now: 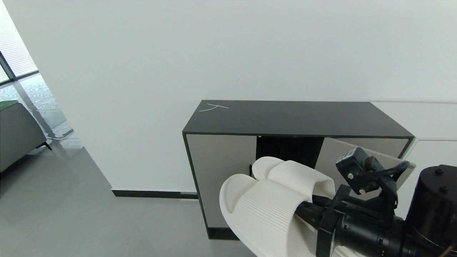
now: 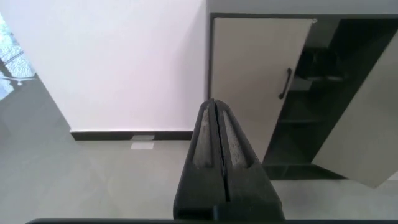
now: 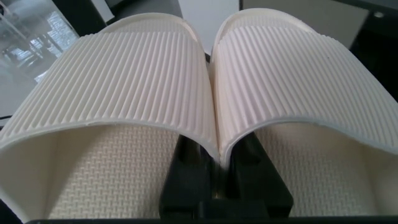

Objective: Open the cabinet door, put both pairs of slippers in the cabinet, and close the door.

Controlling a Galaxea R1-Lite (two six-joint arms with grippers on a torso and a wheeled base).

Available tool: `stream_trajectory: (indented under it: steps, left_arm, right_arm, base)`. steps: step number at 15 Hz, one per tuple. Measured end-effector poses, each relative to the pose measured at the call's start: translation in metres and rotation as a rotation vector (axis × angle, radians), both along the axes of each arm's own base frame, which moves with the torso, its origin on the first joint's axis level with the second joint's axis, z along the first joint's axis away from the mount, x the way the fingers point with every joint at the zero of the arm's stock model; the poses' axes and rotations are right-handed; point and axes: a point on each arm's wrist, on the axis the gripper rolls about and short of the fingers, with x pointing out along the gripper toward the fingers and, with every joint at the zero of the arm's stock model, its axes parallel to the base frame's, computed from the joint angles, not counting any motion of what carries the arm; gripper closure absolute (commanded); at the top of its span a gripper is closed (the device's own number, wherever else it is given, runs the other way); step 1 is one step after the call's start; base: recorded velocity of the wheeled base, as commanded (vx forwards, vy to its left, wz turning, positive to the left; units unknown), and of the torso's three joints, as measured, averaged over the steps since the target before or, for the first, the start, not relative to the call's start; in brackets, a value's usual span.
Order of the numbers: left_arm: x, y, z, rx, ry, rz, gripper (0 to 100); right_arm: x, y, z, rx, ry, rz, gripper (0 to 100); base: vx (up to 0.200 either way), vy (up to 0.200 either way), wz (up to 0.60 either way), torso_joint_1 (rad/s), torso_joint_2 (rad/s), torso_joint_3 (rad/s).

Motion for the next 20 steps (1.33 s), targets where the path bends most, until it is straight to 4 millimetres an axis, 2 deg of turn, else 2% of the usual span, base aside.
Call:
stream_trajectory:
  steps: [1,13,16,20]
  left_arm:
    - [0.0,0.0,0.0,0.0,0.0,-0.001,100]
    - [0.0,0.0,0.0,0.001,0.0,0.0,100]
    - [0.0,0.0,0.0,0.0,0.0,0.0,100]
    - [0.0,0.0,0.0,-0.006,0.0,0.0,100]
  right_arm:
    - [0.0,-0.0001,-0.0002,-0.001,0.0,0.0,100]
    - [0.0,-0.0004,0.0001,0.001,0.0,-0.001,100]
    - [0.0,-0.0005,0.0,0.0,0.001,0.0,100]
    - [0.0,-0.0007,-0.0004,-0.001,0.002,-0.001,100]
  base:
    - [0.0,0.0,0.0,0.0,0.0,0.0]
    - [0.2,0.0,0.0,0.004,0.0,0.003]
    - [0.0,0.0,0.0,0.0,0.0,0.0]
    - [0.0,0.0,0.0,-0.147,0.34,0.171]
